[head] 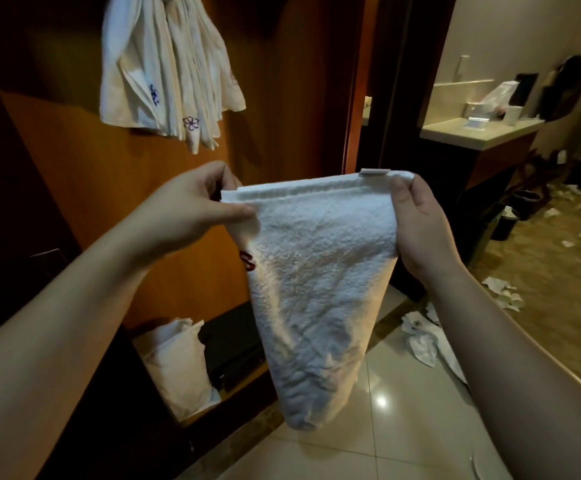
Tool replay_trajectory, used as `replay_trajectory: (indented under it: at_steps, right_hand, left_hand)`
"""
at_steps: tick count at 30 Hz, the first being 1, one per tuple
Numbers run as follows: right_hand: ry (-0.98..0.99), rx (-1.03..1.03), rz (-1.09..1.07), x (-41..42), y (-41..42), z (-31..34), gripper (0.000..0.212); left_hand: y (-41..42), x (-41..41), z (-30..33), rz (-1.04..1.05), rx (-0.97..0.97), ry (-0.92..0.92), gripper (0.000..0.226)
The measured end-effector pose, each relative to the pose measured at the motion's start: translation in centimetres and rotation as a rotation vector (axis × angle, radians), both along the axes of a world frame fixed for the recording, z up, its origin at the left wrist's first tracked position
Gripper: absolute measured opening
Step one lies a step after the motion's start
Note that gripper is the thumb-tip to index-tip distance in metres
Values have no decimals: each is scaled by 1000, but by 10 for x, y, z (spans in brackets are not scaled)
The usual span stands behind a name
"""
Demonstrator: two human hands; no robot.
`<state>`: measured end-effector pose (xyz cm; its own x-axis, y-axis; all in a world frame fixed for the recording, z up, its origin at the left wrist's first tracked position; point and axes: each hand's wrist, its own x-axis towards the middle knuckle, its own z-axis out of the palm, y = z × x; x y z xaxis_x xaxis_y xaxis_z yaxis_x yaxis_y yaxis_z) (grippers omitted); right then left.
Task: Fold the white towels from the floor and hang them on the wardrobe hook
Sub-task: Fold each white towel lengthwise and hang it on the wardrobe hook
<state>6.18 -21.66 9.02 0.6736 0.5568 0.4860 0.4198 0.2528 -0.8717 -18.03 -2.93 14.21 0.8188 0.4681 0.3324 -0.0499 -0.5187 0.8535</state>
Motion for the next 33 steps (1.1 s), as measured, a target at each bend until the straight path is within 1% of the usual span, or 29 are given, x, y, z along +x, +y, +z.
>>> replay_trajectory:
  at_steps: [2, 4, 7, 9, 10, 11, 12, 13, 15, 17, 18, 19, 21, 22, 24, 26, 28, 30, 33]
  right_hand:
    - [-32, 46, -42, -6, 1, 5, 22]
    - [-85, 36, -77, -12, 3, 4, 16]
    - [-96, 9, -61, -16, 8, -6, 18]
    - [-98, -2, -28, -16, 9, -10, 20]
    - [-98, -7, -10, -16, 9, -10, 21]
    - [-87, -7, 13, -16, 8, -9, 22]
    - [-68, 1, 46, -16, 6, -8, 23]
    - [-40, 10, 91, -16, 4, -6, 28]
    - [45, 2, 209, -12, 0, -3, 52]
    - [117, -73, 309, -10, -3, 1, 76]
    - [144, -129, 349, -8, -3, 2, 82]
    - [183, -174, 397, -6, -4, 1, 82]
    - [280, -206, 496, -3, -5, -5, 64]
    - [334, -206, 527, -2, -5, -10, 60]
    - [449, -179, 582, -1, -5, -21, 57]
    - [551, -131, 625, 0, -3, -33, 56]
    - [625, -100, 597, 1, 4, -48, 56]
    - [672, -110, 519, 1, 13, -67, 50]
    - [693, -172, 411, -4, 23, -96, 39]
  left_hand:
    - [-1, -6, 8, -12, 23, -22, 26]
    - [3, -8, 6, -1, 12, -1, 33]
    - [9, -12, -4, 32, -46, 157, 37]
    - [11, -15, -8, 44, -16, 284, 24]
    - [9, -17, -9, 55, -2, 325, 22]
    - [7, -19, -9, 57, -2, 334, 30]
    - [7, -20, -11, 63, -19, 308, 36]
    - [7, -20, -13, 70, -52, 245, 37]
    - [8, -18, -21, 40, -174, 67, 29]
    - [5, -14, -32, -42, -368, -113, 23]
    - [3, -11, -38, -69, -456, -178, 24]
    - [1, -8, -46, -87, -527, -222, 23]
    - [-4, -4, -58, -80, -595, -276, 17]
    - [-6, -3, -64, -68, -610, -298, 15]
    - [-6, -1, -74, -41, -626, -332, 8]
    - [-4, -1, -84, -29, -632, -338, 14]
    - [-1, 2, -94, 26, -642, -297, 20]
    - [2, 8, -108, 133, -635, -217, 25]
    - [3, 14, -129, 280, -628, -77, 22]
